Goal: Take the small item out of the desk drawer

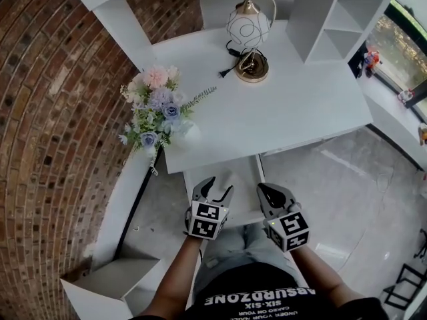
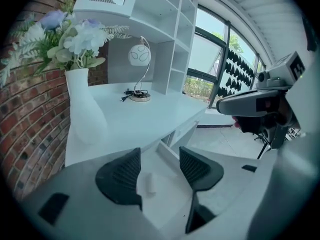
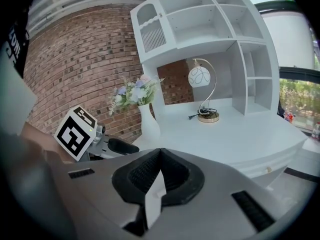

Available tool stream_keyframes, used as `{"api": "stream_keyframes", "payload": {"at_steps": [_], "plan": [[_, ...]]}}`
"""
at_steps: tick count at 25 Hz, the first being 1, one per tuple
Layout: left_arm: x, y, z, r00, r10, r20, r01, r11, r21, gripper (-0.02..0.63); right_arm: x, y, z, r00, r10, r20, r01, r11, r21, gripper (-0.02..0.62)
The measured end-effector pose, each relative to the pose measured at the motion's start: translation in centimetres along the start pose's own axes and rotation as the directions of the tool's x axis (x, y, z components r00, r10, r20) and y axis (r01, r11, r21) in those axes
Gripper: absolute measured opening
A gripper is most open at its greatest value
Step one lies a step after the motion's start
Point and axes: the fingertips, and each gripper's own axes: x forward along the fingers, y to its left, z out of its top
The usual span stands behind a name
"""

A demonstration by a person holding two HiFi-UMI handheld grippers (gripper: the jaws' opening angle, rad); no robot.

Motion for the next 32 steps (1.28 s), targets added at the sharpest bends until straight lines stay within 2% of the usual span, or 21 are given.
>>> {"api": "stream_keyframes", "payload": {"at_steps": [11,18,32], "plan": [[3.5,1.4,-4.1,0.993,-0.034,-0.112,0.032,0.999,-0.025,0.227,1.6,0.1,-1.1,0.999,-0.021,-0.032,0.022,1.0,0.02,-0.003],[5.9,1.6,-5.5,0.986,-0.042,-0.161,0.041,0.999,-0.014,0.227,2.8,-0.3,-1.5,0.999,-0.016,-0.039,0.017,0.999,0.03,-0.002],[10.6,1.9,-9.7,0.962,-0.05,-0.269,0.036,0.998,-0.057,0.227,3.9,-2.4,-2.8,0.997,-0.035,-0.063,0.038,0.998,0.047,-0.002]]}}
